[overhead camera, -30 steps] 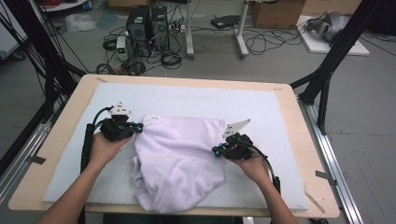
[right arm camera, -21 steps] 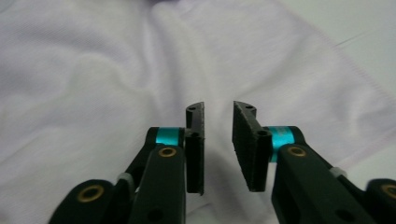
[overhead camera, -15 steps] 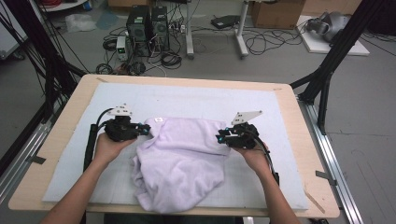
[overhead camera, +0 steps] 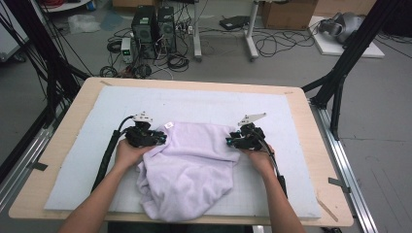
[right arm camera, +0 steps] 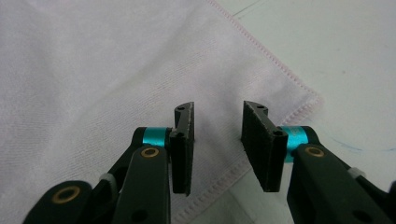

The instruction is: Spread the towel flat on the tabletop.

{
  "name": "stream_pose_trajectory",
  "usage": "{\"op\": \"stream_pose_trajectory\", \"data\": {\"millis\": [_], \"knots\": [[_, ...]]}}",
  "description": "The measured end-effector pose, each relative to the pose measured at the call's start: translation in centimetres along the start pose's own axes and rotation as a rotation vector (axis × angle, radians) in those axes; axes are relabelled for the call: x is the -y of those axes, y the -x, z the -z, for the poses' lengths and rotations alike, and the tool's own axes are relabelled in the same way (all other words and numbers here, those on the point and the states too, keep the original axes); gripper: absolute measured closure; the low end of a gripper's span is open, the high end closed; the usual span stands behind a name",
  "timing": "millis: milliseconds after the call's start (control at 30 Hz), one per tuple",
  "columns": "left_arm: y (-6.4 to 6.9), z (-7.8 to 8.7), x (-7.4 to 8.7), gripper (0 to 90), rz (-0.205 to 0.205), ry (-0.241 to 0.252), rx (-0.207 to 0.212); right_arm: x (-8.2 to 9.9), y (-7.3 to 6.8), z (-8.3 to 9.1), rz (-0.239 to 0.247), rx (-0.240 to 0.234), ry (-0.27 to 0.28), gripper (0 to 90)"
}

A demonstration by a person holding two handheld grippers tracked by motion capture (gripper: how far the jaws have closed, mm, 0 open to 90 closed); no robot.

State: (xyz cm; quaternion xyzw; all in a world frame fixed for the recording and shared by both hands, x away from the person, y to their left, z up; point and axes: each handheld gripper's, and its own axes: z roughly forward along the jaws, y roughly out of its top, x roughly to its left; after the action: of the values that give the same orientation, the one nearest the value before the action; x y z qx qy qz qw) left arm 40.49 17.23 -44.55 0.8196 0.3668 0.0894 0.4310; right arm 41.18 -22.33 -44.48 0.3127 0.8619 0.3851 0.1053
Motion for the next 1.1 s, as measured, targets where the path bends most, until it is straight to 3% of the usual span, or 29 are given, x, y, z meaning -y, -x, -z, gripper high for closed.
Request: {"op": "stream_pose_trajectory", "data": {"millis": [100, 167, 233, 267, 367, 467, 500, 600, 767, 867, 933, 967, 1000, 1100], "knots": [[0.1, -0.3, -0.1, 72.0, -0.007, -0.004, -0.012, -0.1, -0.1, -0.1, 0.011, 0.010, -0.004, 64.0], [0.3, -0.4, -0.2, 78.4, -0.018, -0.012, -0.023, -0.1, -0.2, -0.1, 0.008, 0.014, -0.002, 65.1], [0.4, -0.4, -0.3, 83.3, -0.029, -0.015, -0.035, -0.1, -0.2, -0.1, 0.004, 0.017, -0.003, 72.3], [0.5, -0.3, -0.4, 84.0, -0.034, -0.018, -0.040, -0.1, -0.1, -0.1, 0.003, 0.009, -0.004, 81.5], [0.3, 0.5, -0.8, 84.8, -0.079, -0.026, -0.103, -0.3, -0.2, -0.1, 0.024, -0.004, -0.015, 87.8], [-0.7, 1.9, -1.2, 85.4, -0.053, 0.003, -0.117, -0.7, -0.3, 0.0, 0.033, 0.000, -0.023, 88.4], [-0.8, 2.3, -1.6, 86.8, -0.069, -0.001, -0.164, -1.0, -0.2, 0.1, 0.033, 0.002, -0.014, 88.5], [-1.9, 3.8, -3.0, 86.9, -0.062, 0.025, -0.207, -2.1, 0.1, 0.9, 0.049, 0.050, 0.003, 88.8], [-3.1, 5.2, -6.5, 87.0, -0.098, 0.047, -0.286, -5.2, 1.4, 2.9, 0.064, 0.127, 0.042, 88.9], [-4.0, 5.6, -8.7, 86.8, -0.116, 0.074, -0.360, -7.2, 2.4, 4.2, 0.066, 0.182, 0.079, 88.9], [-4.6, 5.2, -9.6, 82.9, -0.112, 0.061, -0.389, -8.4, 3.2, 4.6, 0.042, 0.220, 0.113, 87.9], [-4.8, 4.9, -9.7, 74.6, -0.099, 0.049, -0.389, -8.7, 3.4, 4.5, 0.030, 0.233, 0.119, 87.2], [-5.1, 4.7, -9.5, 67.0, -0.076, 0.040, -0.361, -8.8, 3.7, 4.3, 0.014, 0.239, 0.114, 82.9], [-5.2, 4.6, -8.2, 64.3, -0.080, 0.009, -0.312, -8.2, 4.0, 3.3, -0.032, 0.180, 0.099, 74.4]]}}
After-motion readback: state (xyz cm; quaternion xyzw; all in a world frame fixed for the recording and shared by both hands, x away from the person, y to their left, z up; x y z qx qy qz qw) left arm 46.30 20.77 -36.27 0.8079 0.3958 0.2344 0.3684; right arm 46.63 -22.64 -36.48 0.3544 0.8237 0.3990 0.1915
